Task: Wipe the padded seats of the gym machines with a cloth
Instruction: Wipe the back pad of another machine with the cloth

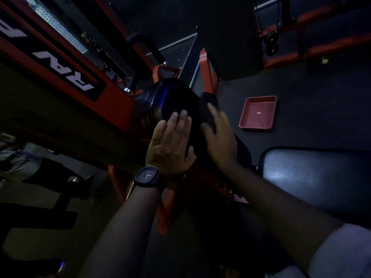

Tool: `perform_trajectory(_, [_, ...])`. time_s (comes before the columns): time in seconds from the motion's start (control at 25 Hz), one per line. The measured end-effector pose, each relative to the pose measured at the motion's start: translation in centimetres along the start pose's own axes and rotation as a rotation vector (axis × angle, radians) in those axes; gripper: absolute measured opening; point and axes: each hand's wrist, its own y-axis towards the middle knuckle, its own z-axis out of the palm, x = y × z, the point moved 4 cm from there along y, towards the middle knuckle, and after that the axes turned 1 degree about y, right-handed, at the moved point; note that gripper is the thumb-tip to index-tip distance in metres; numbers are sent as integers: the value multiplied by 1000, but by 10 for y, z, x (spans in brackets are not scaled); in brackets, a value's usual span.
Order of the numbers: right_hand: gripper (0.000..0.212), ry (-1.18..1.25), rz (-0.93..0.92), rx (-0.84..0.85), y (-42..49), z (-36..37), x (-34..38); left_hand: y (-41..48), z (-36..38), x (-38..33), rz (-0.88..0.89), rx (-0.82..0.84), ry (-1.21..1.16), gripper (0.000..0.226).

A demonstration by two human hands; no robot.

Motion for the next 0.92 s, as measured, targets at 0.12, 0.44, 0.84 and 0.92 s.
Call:
perform_trajectory(0.12, [60, 29, 297, -5, 20, -5, -17, -1, -2, -2, -4, -10, 0, 67])
perform_trajectory(0.44, [54, 33, 200, 48, 33, -3, -7, -3, 0, -3, 2, -8, 20, 67])
perform_trajectory(0.84, [52, 53, -60, 57, 15, -2, -15, -1, 1, -2, 8, -5, 26, 66])
perform_trajectory(0.92, [53, 70, 18, 0, 26, -5, -29, -1, 0, -2, 4, -12, 23, 66])
